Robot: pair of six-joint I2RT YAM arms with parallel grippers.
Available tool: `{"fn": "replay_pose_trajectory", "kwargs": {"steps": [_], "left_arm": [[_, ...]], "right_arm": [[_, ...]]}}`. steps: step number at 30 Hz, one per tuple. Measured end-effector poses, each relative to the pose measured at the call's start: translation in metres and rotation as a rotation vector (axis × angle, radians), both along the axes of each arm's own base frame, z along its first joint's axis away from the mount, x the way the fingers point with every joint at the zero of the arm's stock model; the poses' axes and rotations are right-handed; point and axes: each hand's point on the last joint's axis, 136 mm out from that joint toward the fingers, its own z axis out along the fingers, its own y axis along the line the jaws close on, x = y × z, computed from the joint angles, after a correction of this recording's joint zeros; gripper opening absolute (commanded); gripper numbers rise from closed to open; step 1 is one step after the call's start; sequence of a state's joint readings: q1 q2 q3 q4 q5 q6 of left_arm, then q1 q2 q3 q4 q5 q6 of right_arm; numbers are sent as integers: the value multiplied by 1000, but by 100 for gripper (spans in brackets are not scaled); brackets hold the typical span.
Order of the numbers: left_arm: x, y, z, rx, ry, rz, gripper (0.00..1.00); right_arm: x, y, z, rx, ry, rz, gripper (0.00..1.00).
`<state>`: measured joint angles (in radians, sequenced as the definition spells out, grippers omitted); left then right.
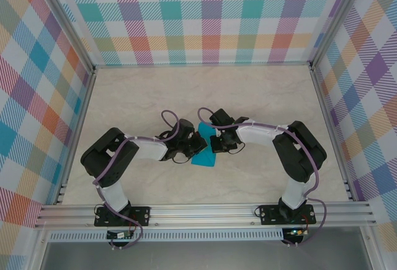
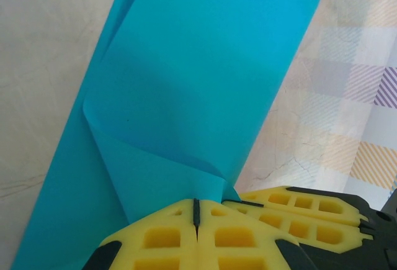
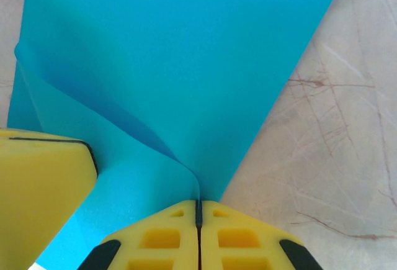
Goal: Fold a paper plane with a square sheet of paper (pick it up from the middle)
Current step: Fold the triangle a second time at the center of the table.
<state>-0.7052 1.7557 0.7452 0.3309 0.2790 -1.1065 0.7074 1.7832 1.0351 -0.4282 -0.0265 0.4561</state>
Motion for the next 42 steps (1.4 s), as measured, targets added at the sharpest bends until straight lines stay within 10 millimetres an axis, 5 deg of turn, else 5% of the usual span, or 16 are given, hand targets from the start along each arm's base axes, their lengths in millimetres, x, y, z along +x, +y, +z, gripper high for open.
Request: {"fn": "replay_pose_trajectory", "kwargs": {"steps": [16, 23, 27, 29, 33, 36, 42], "left_arm": [[-2, 4, -11, 27, 20, 8, 0], [-2, 3, -11, 26, 19, 7, 0], [-2, 3, -11, 25, 19, 6, 0], [-2, 3, -11, 26, 19, 6, 0], [-2, 3, -11, 26, 19, 6, 0], [-2, 3, -11, 26, 18, 5, 0], [-2, 3, -11, 27, 16, 3, 0]], "right_arm": [[-1, 1, 0, 5, 6, -1, 10], [-1, -5, 7, -15, 9, -27, 33], [2, -11, 37, 18, -37, -62, 38], [4, -11, 56, 58, -67, -78, 37], [-8, -1, 81, 192, -59, -76, 19], [-24, 15, 80, 301, 30, -60, 8], [-45, 31, 58, 389, 203, -66, 4]]}}
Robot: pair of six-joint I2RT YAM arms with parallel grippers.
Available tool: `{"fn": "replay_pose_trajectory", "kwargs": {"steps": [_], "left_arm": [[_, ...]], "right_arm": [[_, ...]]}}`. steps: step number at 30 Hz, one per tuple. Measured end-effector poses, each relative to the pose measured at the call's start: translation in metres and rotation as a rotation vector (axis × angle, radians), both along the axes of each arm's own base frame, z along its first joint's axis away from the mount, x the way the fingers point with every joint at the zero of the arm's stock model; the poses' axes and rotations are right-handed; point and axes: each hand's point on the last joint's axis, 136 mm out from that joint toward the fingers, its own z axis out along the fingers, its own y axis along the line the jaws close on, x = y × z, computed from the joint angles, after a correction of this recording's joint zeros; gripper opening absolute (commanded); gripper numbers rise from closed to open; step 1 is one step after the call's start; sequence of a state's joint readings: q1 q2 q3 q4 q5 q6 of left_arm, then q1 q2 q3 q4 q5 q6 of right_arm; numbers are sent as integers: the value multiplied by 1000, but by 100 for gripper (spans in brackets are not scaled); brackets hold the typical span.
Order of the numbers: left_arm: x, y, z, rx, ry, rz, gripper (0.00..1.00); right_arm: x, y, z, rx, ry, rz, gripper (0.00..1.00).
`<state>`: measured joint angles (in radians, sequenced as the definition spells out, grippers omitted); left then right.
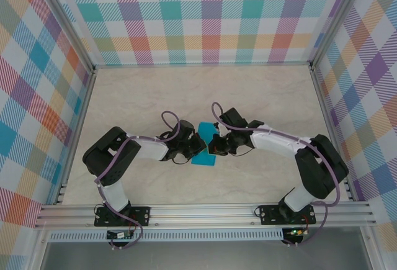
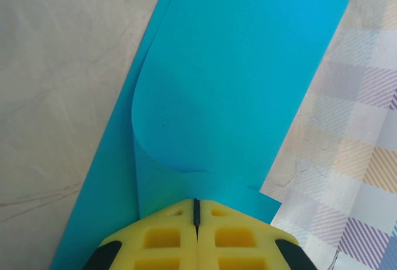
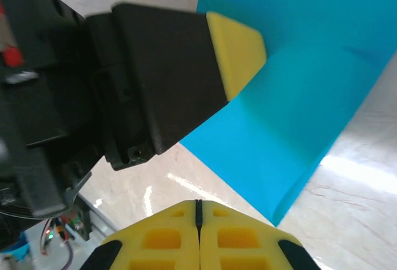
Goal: Fold a paper plane with a square sheet of paper (pick it up from the middle)
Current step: Fold the triangle a second time at the center of the table.
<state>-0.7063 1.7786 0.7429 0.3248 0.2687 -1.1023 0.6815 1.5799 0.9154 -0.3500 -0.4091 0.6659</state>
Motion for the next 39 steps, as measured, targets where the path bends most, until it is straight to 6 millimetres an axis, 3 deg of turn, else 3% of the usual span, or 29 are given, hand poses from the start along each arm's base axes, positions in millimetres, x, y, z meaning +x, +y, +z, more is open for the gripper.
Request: {"fn": "replay_pose_trajectory", "kwargs": {"steps": [17, 29, 39], "left_arm": [[-1, -1, 0, -1, 0, -3, 0], [-1, -1, 0, -1, 0, -3, 0], [-1, -1, 0, -2, -1, -3, 0]], "right_arm": [[-3, 8, -42, -32, 138, -4, 5], [-7, -6, -59, -105, 137, -23, 7], [-5, -10, -58, -123, 107, -10, 9]]}}
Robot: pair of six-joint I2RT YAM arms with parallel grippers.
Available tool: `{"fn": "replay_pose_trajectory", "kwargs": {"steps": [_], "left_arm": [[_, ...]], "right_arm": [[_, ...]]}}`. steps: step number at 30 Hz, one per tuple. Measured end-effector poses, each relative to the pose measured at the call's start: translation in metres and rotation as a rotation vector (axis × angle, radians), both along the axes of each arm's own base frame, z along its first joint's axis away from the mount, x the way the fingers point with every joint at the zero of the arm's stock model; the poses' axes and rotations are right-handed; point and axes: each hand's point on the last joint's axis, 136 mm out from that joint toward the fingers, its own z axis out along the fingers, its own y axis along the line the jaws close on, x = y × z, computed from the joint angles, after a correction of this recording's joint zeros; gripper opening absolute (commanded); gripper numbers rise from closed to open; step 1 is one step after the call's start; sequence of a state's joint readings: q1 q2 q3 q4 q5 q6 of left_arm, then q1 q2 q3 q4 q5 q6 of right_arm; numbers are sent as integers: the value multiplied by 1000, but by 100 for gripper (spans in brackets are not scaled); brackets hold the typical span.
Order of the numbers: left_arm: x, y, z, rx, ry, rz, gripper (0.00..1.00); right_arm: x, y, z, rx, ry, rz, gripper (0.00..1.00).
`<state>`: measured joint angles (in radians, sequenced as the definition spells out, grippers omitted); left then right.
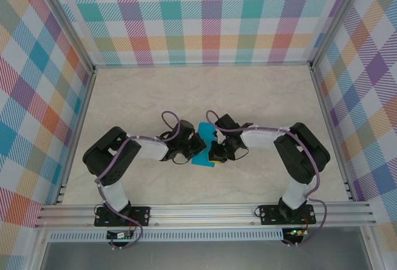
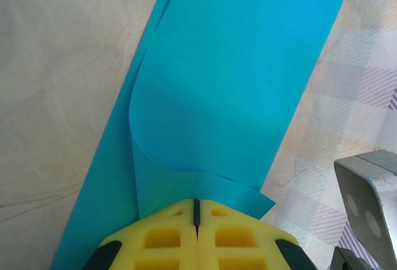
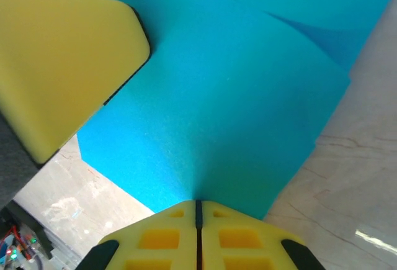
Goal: Fold a paper plane with a square sheet of paper (pick it up from the middle)
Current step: Fold the triangle a second time at the center of the table.
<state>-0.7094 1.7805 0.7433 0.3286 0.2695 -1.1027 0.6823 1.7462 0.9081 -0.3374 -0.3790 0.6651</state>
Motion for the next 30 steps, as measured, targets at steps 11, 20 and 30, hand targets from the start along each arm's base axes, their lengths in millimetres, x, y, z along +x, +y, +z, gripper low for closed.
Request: {"fn": "replay_pose_trajectory", "kwargs": {"steps": [11, 20, 30], "left_arm": [[0, 0, 0, 0, 0, -1, 0], [0, 0, 0, 0, 0, -1, 0], [1, -1, 0, -4, -5, -2, 0]], "right_arm": [[-3, 5, 32, 62, -55, 31, 10], [-14, 11, 10, 4, -28, 69, 9], [-13, 3, -3, -26, -54, 64, 10]]}}
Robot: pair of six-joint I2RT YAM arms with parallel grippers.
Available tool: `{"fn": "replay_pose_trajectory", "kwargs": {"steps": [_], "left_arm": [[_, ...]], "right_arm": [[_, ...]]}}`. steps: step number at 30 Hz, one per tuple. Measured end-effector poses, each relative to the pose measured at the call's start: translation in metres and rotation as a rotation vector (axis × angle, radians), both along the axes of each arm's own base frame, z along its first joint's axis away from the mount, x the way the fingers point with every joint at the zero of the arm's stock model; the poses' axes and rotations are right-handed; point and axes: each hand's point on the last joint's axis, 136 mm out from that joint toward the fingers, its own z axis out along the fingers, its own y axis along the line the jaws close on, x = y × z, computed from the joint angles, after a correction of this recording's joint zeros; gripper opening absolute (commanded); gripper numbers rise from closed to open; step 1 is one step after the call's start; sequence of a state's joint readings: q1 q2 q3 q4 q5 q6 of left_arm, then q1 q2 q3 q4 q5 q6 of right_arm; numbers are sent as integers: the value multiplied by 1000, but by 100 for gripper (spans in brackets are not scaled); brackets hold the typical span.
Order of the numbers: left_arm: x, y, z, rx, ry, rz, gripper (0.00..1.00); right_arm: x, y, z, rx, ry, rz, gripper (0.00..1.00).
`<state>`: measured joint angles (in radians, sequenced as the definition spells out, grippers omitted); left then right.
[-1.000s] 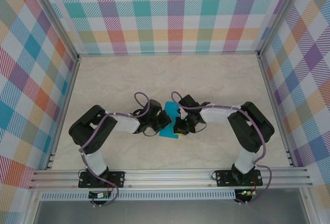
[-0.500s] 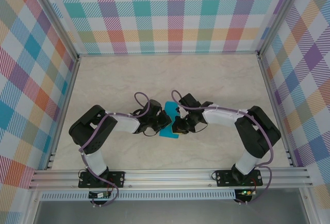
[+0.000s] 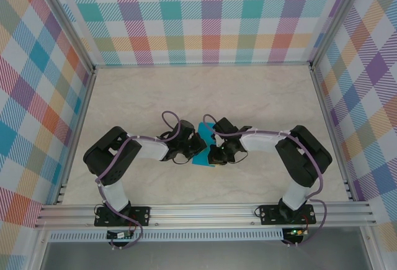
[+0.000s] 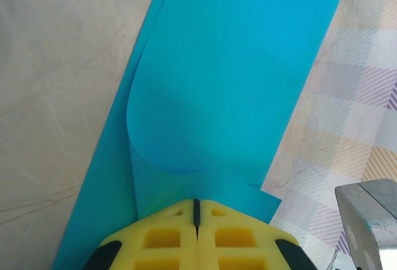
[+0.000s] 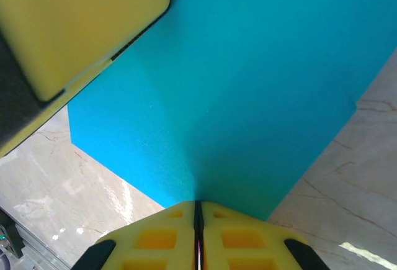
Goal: Fold a paper plane with a square sheet of paper (pick it up from the middle)
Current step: Fold the triangle a second time at the center of the table.
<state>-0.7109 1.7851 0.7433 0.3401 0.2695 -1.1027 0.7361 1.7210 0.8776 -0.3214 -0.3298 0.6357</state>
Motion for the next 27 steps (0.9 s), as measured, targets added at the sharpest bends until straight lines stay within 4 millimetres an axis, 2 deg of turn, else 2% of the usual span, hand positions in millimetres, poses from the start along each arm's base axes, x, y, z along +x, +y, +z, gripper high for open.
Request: {"fn": "replay_pose_trajectory", "kwargs": {"steps": [11, 23, 27], "left_arm": [[0, 0, 0, 0, 0, 0, 0], [0, 0, 0, -2, 0, -2, 0], [0, 0, 0, -2, 0, -2, 0]], "right_arm": [[-2, -1, 0, 89, 0, -45, 12], [-15, -13, 0, 143, 3, -65, 13], [-23, -25, 3, 148, 32, -101, 13]]}}
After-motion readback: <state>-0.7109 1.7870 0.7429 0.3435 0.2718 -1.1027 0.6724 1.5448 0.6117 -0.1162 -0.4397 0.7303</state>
